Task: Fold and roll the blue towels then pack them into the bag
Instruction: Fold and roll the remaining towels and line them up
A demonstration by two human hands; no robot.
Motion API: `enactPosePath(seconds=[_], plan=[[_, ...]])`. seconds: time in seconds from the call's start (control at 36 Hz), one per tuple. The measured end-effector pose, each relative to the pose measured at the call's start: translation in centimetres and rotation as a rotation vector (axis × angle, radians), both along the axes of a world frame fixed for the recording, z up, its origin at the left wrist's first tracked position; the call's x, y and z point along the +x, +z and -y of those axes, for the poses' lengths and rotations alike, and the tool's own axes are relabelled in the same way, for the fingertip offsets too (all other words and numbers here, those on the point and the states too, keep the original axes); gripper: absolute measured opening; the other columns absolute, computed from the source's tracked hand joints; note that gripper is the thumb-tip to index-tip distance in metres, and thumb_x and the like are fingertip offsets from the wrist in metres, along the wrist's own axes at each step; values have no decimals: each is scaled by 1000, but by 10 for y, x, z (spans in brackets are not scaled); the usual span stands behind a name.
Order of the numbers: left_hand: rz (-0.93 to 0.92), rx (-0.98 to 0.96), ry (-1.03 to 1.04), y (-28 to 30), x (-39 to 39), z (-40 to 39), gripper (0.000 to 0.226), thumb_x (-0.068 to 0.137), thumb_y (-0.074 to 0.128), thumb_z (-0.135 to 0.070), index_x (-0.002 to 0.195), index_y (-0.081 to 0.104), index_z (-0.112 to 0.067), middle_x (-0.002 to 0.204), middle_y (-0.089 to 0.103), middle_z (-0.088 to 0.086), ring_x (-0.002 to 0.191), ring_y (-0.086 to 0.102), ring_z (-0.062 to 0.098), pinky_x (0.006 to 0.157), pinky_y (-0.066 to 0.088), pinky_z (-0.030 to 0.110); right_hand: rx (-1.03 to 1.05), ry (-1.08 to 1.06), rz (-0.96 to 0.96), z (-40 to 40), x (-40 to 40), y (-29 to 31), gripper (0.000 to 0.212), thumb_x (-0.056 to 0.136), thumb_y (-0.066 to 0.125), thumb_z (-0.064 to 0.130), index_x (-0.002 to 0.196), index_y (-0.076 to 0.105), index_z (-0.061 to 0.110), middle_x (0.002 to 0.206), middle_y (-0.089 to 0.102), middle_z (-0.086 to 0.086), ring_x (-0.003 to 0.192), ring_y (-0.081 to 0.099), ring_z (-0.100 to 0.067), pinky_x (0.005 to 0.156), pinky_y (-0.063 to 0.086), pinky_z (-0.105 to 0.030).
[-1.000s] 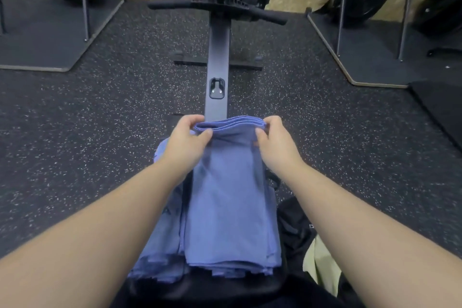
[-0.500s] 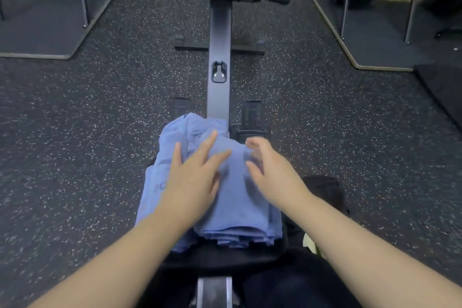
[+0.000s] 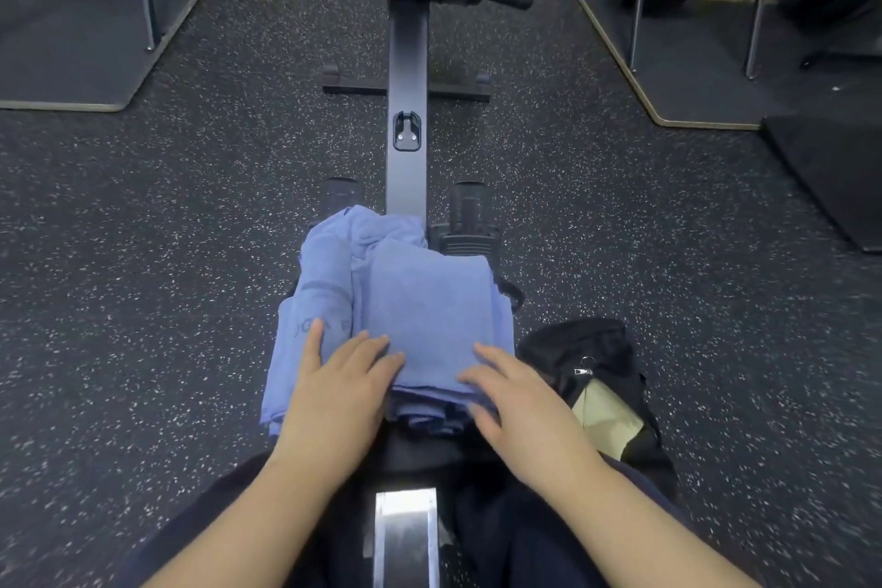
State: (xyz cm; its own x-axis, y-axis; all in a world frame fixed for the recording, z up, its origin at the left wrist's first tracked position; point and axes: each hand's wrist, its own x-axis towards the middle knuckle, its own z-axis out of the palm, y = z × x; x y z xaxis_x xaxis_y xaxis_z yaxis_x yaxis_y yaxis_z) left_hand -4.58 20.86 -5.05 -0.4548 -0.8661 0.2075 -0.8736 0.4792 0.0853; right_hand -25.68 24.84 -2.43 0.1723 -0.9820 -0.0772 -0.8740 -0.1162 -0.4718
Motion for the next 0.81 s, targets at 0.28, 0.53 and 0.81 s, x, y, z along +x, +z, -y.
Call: enactPosePath(seconds=[0.28,0.53,0.81], plan=[[64,-104,0,-4,-8,-6,42,70,39,-13,94,73,-16,104,69,10,87,67,34,103,20,63,-116,-105,44,5,-3,-3,27,78,54,-6,96,67,9,105,68,-4,92,64,-29,75,55,-41],[58,-135,-36,1,-12,-9,40,61,68,-6,100,74,-14,102,70,9,80,67,32,100,22,62,-255,-132,2,6,-7,-7,28,60,62,-7,79,66,14,86,69,-2,78,67,-26,57,56,-34],[103,-189,-9,-3,-13,-10,37,65,68,-5,101,67,-14,103,63,10,110,55,34,100,27,56,-292,-60,-92,4,-7,-19,21,64,68,25,83,62,18,96,58,1,100,54,-20,86,44,-31]])
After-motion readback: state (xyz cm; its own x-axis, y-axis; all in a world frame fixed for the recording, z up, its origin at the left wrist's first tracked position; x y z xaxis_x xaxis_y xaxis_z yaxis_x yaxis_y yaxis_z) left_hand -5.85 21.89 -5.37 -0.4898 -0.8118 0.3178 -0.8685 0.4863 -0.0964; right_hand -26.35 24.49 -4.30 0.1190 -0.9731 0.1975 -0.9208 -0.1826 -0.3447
